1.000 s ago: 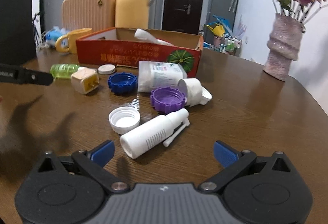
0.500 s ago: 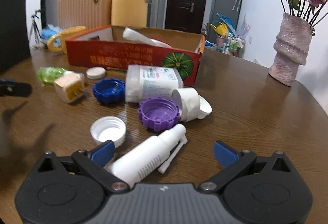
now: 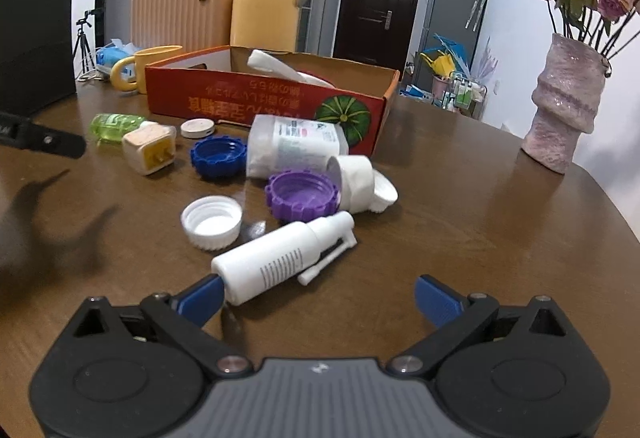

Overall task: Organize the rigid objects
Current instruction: 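Move the right tool to the white spray bottle and close on it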

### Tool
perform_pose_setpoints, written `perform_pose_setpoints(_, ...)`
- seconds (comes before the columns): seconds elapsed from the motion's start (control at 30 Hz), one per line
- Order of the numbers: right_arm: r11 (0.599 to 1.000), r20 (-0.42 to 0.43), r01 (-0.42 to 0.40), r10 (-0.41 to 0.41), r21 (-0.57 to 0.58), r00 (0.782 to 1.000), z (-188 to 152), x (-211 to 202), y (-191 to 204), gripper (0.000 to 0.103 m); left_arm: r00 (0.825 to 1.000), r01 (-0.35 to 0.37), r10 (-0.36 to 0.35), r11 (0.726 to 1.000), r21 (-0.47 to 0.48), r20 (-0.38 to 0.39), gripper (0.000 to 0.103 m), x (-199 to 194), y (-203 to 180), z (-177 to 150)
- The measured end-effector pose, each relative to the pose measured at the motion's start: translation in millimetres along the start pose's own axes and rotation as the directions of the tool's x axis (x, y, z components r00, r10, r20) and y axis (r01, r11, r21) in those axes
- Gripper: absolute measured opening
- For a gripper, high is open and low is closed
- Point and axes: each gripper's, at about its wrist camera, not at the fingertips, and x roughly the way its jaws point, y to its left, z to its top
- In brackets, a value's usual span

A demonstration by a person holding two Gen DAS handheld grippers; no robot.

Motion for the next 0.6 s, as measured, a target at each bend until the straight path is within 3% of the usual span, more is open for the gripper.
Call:
perform_pose_setpoints(0.37, 1.000, -0.007, -0.012, 0.012, -0.023, 1.000, 19.9, 31.9, -7.3, 0.102, 1.000, 0.004, -0.004, 1.000, -0.001, -0.013, 0.103, 2.3, 0.0, -0.1)
perform_pose_setpoints(0.6, 0.999, -0.011, -0.032, 0.033, 0.026, 0.999, 27.0, 48.7, -16.1, 0.102, 1.000, 0.008, -0.008, 1.000, -0.005, -0.019, 0.103, 3.3, 1.0, -0.2)
